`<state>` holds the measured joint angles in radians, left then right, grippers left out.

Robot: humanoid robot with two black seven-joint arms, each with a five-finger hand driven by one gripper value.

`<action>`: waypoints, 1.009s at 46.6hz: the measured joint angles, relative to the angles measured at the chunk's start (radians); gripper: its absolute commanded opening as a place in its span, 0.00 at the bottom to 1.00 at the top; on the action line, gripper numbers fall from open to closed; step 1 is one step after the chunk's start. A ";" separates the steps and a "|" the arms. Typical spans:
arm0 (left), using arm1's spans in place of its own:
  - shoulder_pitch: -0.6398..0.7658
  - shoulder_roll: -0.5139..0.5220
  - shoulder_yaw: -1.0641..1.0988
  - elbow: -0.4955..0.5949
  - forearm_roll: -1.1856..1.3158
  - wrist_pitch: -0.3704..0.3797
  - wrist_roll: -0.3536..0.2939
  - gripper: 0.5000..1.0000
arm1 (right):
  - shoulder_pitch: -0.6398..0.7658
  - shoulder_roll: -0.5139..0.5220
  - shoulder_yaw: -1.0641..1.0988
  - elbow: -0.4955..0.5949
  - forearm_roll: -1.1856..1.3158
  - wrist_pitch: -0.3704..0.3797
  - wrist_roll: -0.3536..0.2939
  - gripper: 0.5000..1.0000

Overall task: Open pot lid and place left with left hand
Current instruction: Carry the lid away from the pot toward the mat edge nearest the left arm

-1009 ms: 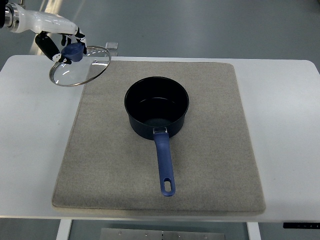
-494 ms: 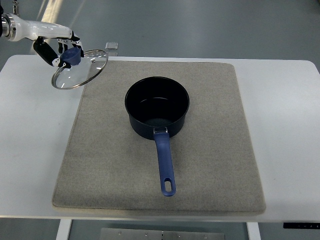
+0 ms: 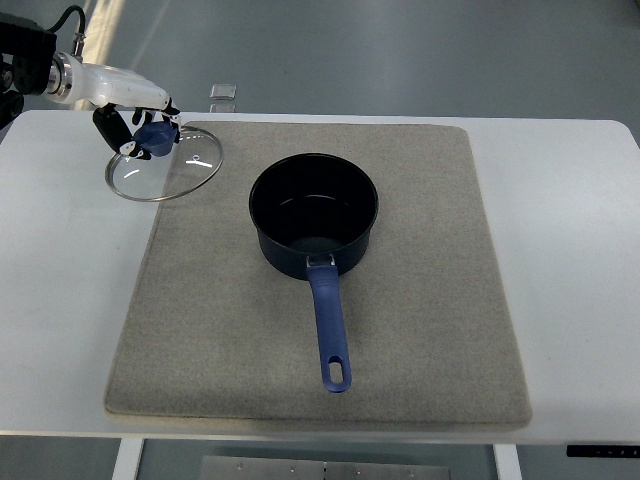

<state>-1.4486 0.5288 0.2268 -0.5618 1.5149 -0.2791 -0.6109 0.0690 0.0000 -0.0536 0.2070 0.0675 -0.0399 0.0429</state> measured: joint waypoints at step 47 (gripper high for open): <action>-0.045 -0.086 0.061 -0.064 0.037 0.009 0.000 0.00 | 0.000 0.000 0.000 0.000 0.000 0.000 0.000 0.83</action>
<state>-1.4936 0.4427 0.2880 -0.6260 1.5516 -0.2699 -0.6109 0.0690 0.0000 -0.0537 0.2071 0.0675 -0.0399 0.0429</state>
